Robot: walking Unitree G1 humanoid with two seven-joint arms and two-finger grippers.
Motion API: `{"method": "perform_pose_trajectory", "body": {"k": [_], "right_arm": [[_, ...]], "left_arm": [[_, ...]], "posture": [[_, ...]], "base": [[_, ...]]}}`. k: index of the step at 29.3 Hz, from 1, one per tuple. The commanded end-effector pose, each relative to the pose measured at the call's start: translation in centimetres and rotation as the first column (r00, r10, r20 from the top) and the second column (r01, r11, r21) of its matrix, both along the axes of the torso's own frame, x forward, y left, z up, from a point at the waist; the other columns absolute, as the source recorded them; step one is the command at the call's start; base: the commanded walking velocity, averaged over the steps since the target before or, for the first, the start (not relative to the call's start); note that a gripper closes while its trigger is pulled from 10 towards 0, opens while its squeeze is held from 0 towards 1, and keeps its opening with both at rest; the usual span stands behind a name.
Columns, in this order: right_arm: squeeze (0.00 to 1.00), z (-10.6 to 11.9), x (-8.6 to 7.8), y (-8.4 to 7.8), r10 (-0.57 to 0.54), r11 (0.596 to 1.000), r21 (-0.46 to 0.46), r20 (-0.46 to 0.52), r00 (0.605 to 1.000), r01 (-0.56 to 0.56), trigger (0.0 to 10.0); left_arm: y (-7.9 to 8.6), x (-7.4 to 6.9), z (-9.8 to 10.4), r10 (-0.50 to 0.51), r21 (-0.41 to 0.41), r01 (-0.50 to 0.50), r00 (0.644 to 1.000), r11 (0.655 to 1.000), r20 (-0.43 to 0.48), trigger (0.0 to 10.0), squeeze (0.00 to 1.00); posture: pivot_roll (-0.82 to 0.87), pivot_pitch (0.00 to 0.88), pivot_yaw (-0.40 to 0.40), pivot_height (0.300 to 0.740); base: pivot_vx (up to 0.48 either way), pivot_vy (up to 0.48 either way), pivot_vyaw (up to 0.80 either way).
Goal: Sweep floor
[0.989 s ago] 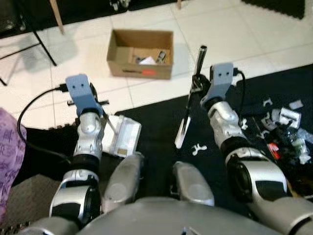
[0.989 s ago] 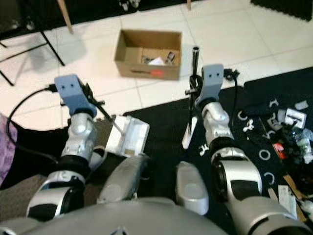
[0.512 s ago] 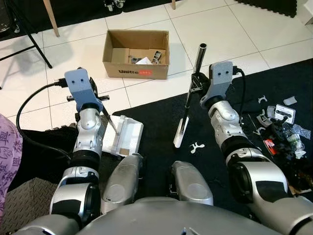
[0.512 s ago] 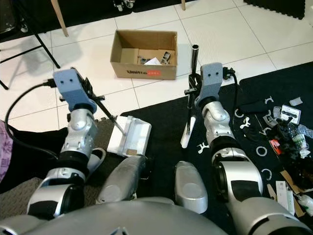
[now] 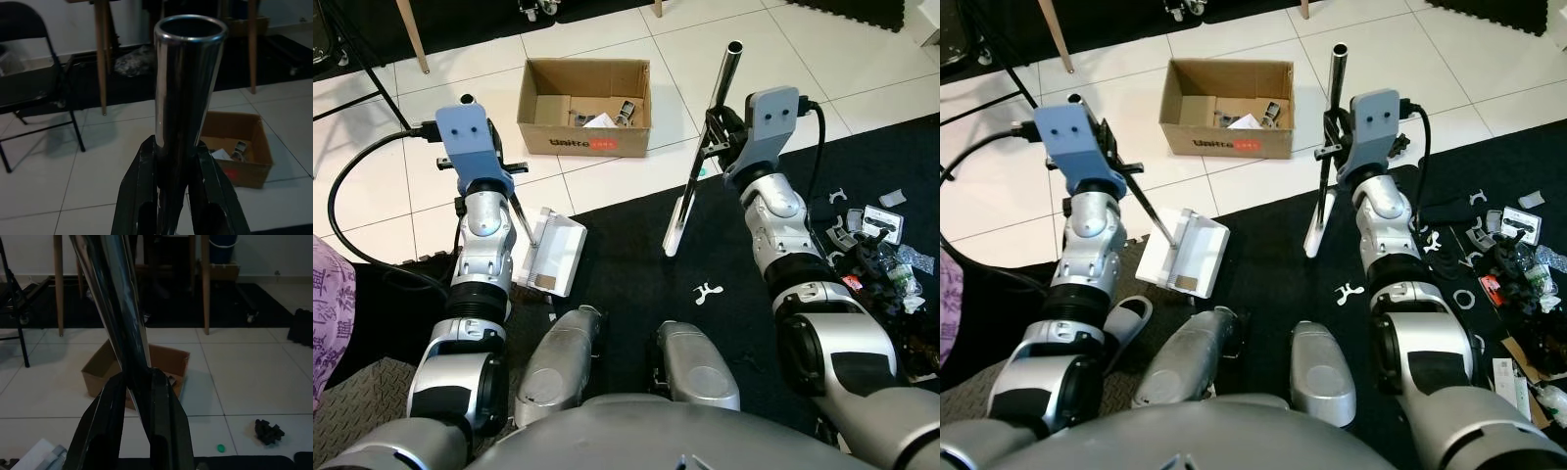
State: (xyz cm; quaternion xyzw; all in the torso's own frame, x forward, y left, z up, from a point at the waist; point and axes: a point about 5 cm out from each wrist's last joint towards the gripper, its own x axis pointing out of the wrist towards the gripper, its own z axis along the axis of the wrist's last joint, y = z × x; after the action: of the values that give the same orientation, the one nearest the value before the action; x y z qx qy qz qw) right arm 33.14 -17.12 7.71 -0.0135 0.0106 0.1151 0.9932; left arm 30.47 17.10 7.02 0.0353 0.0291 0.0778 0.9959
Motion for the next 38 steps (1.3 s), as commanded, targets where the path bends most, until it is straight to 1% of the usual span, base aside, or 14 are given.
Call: {"method": "perform_pose_trajectory", "body": {"k": [1,3,7,12,18,38], "right_arm": [[0.00,2.4,1.0,-0.4,-0.019,1.000,0.009,0.094,0.995,0.018,10.0],[0.00,3.0,1.3,-0.5,-0.026,1.000,0.018,0.110,0.994,0.024,10.0],[0.00,3.1,1.4,-0.6,-0.031,0.999,0.029,0.113,0.993,0.027,10.0],[0.00,2.6,1.1,-0.3,-0.026,0.999,0.030,0.102,0.994,0.023,10.0],[0.00,2.2,0.9,-0.1,-0.022,0.999,0.031,0.086,0.996,0.020,10.0],[0.00,1.9,0.8,-0.2,-0.021,1.000,0.022,0.069,0.997,0.020,10.0]], "left_arm": [[-1.3,0.8,1.5,-0.047,0.025,0.046,0.996,0.999,0.071,10.0,0.00],[-1.8,1.0,1.6,-0.059,0.022,0.058,0.995,0.998,0.074,10.0,0.00],[-2.3,1.3,1.9,-0.076,0.029,0.073,0.994,0.997,0.084,10.0,0.00],[-2.3,1.6,2.5,-0.069,0.031,0.066,0.991,0.997,0.112,10.0,0.00],[-1.8,1.7,2.7,-0.049,0.026,0.046,0.991,0.999,0.122,10.0,0.00],[-1.6,1.6,2.5,-0.038,0.021,0.035,0.993,0.999,0.112,10.0,0.00]], "posture": [[-0.02,0.020,0.011,0.740],[-0.03,0.017,0.013,0.740],[-0.03,0.017,0.012,0.740],[-0.03,0.021,0.011,0.740],[-0.02,0.021,0.011,0.740],[-0.03,0.024,0.010,0.740]], "base": [[0.000,0.000,0.00],[0.000,0.000,0.00],[0.000,0.000,0.00],[0.000,0.000,0.00],[0.473,0.000,0.00],[0.475,0.000,0.00]]}}
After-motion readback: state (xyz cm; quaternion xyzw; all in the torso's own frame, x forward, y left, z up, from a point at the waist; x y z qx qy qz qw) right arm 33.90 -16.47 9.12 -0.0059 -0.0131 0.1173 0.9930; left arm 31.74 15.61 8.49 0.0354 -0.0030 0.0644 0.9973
